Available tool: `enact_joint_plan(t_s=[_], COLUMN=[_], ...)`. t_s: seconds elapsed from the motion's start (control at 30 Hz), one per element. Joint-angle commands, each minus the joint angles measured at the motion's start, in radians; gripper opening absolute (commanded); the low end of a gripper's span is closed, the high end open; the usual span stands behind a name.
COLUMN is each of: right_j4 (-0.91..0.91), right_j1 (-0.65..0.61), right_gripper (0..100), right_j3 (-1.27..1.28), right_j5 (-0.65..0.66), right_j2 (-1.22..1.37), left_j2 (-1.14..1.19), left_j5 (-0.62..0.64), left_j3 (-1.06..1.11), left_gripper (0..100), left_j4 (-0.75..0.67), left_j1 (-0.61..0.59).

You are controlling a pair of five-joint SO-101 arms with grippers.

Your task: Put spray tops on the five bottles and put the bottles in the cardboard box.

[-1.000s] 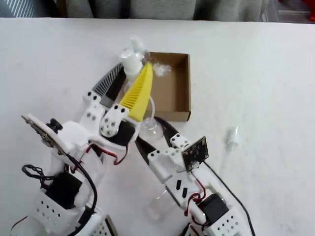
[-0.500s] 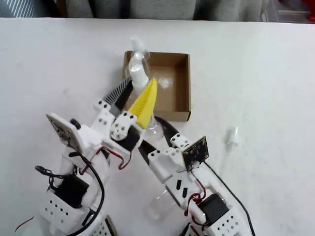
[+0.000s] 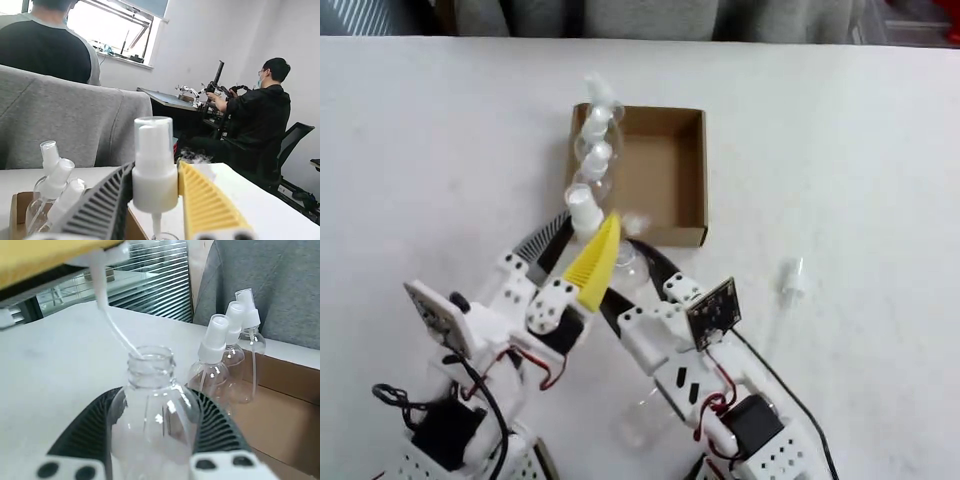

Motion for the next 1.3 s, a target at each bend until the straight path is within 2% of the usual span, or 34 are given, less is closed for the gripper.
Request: enact_joint_plan(t_s=[0.0,0.27,0.53,0.63,0.9,1.27], right_j4=[-0.001,0.036,0.044,0.044,0.042,0.041], right_j1=[0.007,0.001,0.007,0.007,0.024,0.024], right_gripper=[2.1,1.7,1.7,1.9,2.1,2.2], right_j3=[0.009,0.009,0.009,0.009,0.009,0.002], right_j5=[-0.009,0.0,0.068,0.071,0.071,0.071], right_j2=[-0.015,-0.015,-0.016,-0.016,-0.016,-0.016], left_j2=[-0.022,0.004,0.303,0.309,0.186,0.153], left_j5=[-0.005,-0.005,-0.006,-0.006,-0.008,-0.008], left_j3=[-0.002,-0.003,-0.091,-0.107,-0.103,0.032], left_gripper=[2,2,2,2,2,2], left_j4=[0.052,-0.054,-0.129,-0.118,0.035,0.044], left_j1=[0.015,0.015,0.015,0.044,0.114,0.116])
